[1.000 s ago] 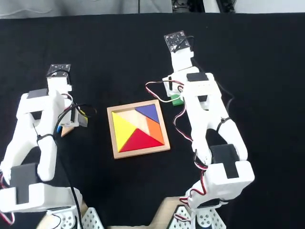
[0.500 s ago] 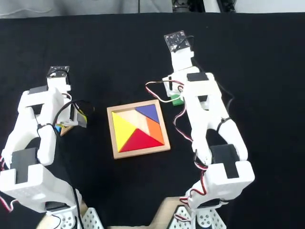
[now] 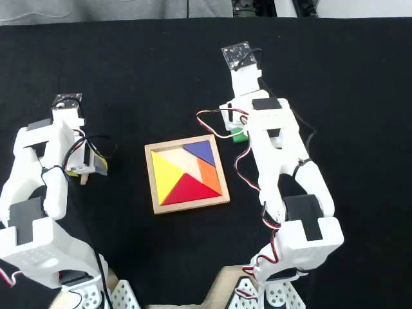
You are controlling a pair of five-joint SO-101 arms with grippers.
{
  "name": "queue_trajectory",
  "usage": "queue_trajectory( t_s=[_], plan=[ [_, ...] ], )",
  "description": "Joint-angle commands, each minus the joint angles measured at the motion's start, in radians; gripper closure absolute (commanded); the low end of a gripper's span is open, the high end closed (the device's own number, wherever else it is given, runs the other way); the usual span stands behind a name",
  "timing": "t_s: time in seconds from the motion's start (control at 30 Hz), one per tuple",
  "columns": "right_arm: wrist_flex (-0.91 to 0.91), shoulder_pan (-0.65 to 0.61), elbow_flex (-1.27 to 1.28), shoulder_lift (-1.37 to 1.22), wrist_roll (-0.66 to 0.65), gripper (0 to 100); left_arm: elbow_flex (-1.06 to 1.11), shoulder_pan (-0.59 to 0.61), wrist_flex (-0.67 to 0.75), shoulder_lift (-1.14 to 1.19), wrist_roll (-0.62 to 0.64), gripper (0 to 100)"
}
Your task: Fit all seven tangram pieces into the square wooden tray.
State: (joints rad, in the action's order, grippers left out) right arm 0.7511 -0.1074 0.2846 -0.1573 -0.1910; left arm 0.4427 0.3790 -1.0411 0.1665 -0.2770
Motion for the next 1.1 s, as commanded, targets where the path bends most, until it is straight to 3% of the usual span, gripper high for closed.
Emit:
queue_trajectory(
  t_s=[0.0, 0.33, 0.53, 0.7, 0.8, 1.07],
  plan=[
    [-0.021, 0.0, -0.015, 0.002, -0.005, 98.7, -0.042, 0.01, -0.005, -0.008, -0.032, 74],
    [-0.021, 0.0, -0.015, 0.002, -0.005, 98.7, -0.045, 0.018, -0.028, -0.028, -0.014, 74],
    [-0.021, 0.0, -0.016, 0.002, -0.005, 98.7, -0.033, -0.084, -0.12, -0.184, 0.048, 74],
    [-0.021, 0.0, -0.016, 0.002, -0.005, 98.7, 0.054, -0.17, -0.015, -0.227, 0.046, 74],
    [-0.021, 0.0, -0.015, 0.002, -0.005, 98.7, 0.091, -0.156, 0.06, -0.218, 0.044, 74],
    [-0.021, 0.0, -0.015, 0.002, -0.005, 98.7, 0.048, -0.081, 0.071, -0.078, 0.043, 74]
  ],
)
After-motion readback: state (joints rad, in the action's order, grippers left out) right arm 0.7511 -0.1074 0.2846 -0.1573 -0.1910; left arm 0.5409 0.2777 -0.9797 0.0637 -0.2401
